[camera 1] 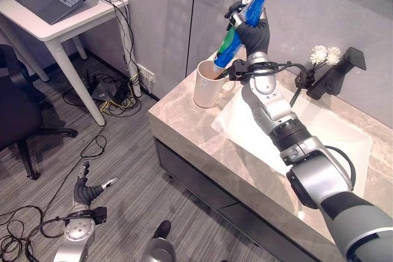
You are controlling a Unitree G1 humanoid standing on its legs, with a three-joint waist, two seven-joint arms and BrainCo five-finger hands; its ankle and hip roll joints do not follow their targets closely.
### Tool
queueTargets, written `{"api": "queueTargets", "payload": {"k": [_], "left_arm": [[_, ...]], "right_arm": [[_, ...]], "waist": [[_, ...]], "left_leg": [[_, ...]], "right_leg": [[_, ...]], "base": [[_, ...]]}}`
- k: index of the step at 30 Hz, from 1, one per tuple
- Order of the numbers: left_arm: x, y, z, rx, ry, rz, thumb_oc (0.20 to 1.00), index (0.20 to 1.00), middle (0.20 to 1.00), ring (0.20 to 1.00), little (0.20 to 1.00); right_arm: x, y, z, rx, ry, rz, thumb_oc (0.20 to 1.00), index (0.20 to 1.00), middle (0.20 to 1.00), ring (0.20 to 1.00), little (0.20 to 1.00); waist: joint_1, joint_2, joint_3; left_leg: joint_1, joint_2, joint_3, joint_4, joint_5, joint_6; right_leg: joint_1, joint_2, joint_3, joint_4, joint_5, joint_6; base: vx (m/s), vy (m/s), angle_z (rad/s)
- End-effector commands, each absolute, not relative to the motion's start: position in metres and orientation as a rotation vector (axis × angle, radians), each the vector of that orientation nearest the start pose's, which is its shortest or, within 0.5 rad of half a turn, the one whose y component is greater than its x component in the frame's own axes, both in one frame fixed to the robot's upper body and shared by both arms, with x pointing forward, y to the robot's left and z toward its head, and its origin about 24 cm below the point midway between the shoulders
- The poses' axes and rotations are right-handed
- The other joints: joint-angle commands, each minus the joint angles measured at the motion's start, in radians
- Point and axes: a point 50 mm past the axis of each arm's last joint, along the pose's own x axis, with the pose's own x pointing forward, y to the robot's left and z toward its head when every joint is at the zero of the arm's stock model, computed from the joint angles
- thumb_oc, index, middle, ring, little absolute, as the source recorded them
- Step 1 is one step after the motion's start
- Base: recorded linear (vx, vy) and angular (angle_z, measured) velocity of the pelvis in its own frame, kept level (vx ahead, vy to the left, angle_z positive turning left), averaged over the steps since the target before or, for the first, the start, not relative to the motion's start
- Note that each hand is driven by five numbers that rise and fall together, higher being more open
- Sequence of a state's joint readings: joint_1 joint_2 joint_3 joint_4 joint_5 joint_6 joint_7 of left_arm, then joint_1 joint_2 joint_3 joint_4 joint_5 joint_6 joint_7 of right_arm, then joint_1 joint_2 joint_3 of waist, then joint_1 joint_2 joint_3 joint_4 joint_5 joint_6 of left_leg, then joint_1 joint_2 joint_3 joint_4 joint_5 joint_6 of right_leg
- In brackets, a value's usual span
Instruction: Put brush and paste in cup on sink, flatten towel.
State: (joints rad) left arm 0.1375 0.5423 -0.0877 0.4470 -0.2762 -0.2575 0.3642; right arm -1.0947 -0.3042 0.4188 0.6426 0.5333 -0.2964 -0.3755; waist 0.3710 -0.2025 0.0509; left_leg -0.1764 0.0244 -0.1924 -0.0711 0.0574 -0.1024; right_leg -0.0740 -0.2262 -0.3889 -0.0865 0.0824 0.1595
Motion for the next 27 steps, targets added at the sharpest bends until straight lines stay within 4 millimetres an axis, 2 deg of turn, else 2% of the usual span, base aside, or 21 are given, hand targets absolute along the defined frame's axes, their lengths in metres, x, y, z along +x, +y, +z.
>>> {"api": "queueTargets", "payload": {"k": [1, 24, 25, 26, 27], "left_arm": [[0.201, 0.300, -0.008, 0.354, 0.189, 0.428, 1.000, 1.000, 1.000, 1.000, 1.000], [0.203, 0.299, -0.010, 0.351, 0.193, 0.439, 1.000, 1.000, 1.000, 1.000, 1.000], [0.202, 0.299, -0.011, 0.350, 0.195, 0.441, 1.000, 1.000, 1.000, 1.000, 1.000], [0.202, 0.299, -0.011, 0.350, 0.195, 0.441, 1.000, 1.000, 1.000, 1.000, 1.000], [0.202, 0.300, -0.011, 0.351, 0.196, 0.443, 1.000, 1.000, 1.000, 1.000, 1.000]], "right_arm": [[0.379, -0.098, 0.317, 0.008, -0.786, 0.040, 0.200, 0.200, 0.200, 0.200, 0.200], [0.380, -0.087, 0.304, -0.012, -0.752, 0.075, 0.200, 0.200, 0.200, 0.200, 0.200], [0.380, -0.086, 0.304, -0.024, -0.753, 0.082, 0.454, 0.454, 0.454, 0.454, 0.454], [0.380, -0.086, 0.304, -0.024, -0.753, 0.082, 0.529, 0.529, 0.529, 0.529, 0.529], [0.380, -0.085, 0.304, -0.033, -0.752, 0.083, 0.837, 0.837, 0.837, 0.837, 0.837]], "waist": [[0.014, -0.032, 0.020], [0.017, -0.056, 0.043], [0.017, -0.058, 0.044], [0.017, -0.058, 0.044], [0.017, -0.058, 0.044]], "left_leg": [[-0.010, -0.042, 0.004, -0.016, 0.012, 0.065], [-0.018, -0.039, 0.017, -0.016, 0.009, 0.073], [-0.017, -0.039, 0.018, -0.016, 0.009, 0.074], [-0.017, -0.039, 0.018, -0.016, 0.009, 0.074], [-0.018, -0.037, 0.019, -0.016, 0.010, 0.074]], "right_leg": [[0.083, -0.084, 0.059, -0.001, 0.153, 0.066], [0.068, -0.084, 0.077, -0.001, 0.164, 0.062], [0.067, -0.083, 0.079, -0.001, 0.163, 0.061], [0.067, -0.083, 0.079, -0.001, 0.163, 0.061], [0.066, -0.082, 0.080, -0.001, 0.162, 0.061]], "base": [[0.00, 0.000, 0.00], [0.00, 0.000, -0.01], [-0.01, -0.001, -0.07], [-0.01, -0.002, -0.07], [-0.01, -0.004, -0.06]]}}
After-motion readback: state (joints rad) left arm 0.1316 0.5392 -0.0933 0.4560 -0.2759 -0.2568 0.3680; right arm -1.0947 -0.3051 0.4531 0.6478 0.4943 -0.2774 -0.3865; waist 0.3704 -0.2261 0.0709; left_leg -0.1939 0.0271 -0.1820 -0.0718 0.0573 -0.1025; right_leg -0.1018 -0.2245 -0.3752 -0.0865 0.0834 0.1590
